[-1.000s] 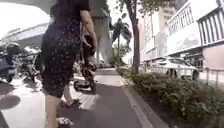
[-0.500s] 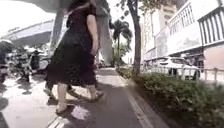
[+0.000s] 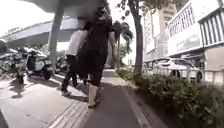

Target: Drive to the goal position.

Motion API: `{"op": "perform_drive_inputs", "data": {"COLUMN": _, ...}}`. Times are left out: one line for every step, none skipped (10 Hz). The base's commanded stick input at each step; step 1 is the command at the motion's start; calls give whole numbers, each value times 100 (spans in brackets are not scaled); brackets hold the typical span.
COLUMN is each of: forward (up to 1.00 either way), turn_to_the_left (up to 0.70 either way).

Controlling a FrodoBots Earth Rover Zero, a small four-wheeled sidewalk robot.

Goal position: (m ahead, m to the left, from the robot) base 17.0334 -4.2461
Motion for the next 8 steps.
{"op": "perform_drive_inputs", "data": {"forward": 45, "turn_to_the_left": 0}}
{"op": "perform_drive_inputs", "data": {"forward": 45, "turn_to_the_left": 0}}
{"op": "perform_drive_inputs", "data": {"forward": 45, "turn_to_the_left": 0}}
{"op": "perform_drive_inputs", "data": {"forward": 45, "turn_to_the_left": 0}}
{"op": "perform_drive_inputs", "data": {"forward": 45, "turn_to_the_left": 0}}
{"op": "perform_drive_inputs", "data": {"forward": 45, "turn_to_the_left": 0}}
{"op": "perform_drive_inputs", "data": {"forward": 45, "turn_to_the_left": 0}}
{"op": "perform_drive_inputs", "data": {"forward": 45, "turn_to_the_left": 0}}
